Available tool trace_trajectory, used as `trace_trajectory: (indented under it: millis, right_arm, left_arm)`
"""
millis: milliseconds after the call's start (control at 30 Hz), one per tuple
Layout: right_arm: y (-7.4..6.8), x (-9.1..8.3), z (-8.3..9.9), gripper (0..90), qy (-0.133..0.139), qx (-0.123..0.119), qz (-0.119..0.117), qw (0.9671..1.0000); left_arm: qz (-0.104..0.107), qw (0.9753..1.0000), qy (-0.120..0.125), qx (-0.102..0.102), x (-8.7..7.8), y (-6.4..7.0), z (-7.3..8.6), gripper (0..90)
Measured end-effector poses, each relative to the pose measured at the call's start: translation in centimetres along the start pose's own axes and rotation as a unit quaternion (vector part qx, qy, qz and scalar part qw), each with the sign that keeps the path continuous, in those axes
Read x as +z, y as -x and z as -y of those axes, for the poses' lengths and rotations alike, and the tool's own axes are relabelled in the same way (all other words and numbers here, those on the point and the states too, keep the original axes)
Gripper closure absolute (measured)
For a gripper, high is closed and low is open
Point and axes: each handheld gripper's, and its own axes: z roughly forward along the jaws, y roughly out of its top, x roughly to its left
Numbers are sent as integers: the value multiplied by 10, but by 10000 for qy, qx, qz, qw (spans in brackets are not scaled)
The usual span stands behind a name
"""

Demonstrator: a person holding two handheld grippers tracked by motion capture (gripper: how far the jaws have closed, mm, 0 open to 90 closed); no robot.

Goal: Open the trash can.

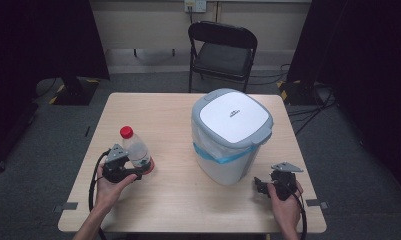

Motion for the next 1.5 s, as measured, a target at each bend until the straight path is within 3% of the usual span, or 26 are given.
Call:
trace_trajectory:
  millis: [167, 367, 433, 500, 633, 967, 1000, 1200, 1333, 1433, 1500]
  right_arm:
    - [0, 0, 0, 102, 0, 1, 0, 10000]
    - [0, 0, 0, 102, 0, 1, 0, 10000]
    - [0, 0, 0, 103, 0, 1, -1, 10000]
    - [0, 0, 0, 103, -1, 2, -1, 10000]
    - [0, 0, 0, 103, 0, -1, 0, 10000]
    - [0, 0, 0, 103, -1, 1, -1, 10000]
    - [0, 0, 0, 102, -1, 0, -1, 10000]
    - [0, 0, 0, 103, 0, 0, -2, 10000]
    - [0, 0, 0, 102, -1, 0, -1, 10000]
    - [0, 0, 0, 103, 0, 0, 0, 10000]
    - [0, 0, 0, 103, 3, -5, -3, 10000]
  left_arm:
    - [-253, 9996, -114, -18, -5, -13, 4, 275]
    - [-309, 9995, -51, -67, -6, -20, 8, 274]
    - [-339, 9994, -49, 23, -4, -18, 8, 271]
    - [-331, 9994, -50, 13, -3, -18, 8, 268]
    - [-296, 9994, 0, -204, -3, -20, 8, 264]
    - [-167, 9997, -26, -151, -1, -20, 9, 242]
    - [-126, 9997, 15, -222, -1, -20, 9, 231]
    - [37, 9997, 206, -146, -9, -19, 8, 162]
    - [47, 9997, 70, -231, -14, -20, 14, 158]
    - [135, 9984, -12, -549, -20, -20, 25, 166]
    - [138, 9986, -97, -507, -25, -18, 32, 169]
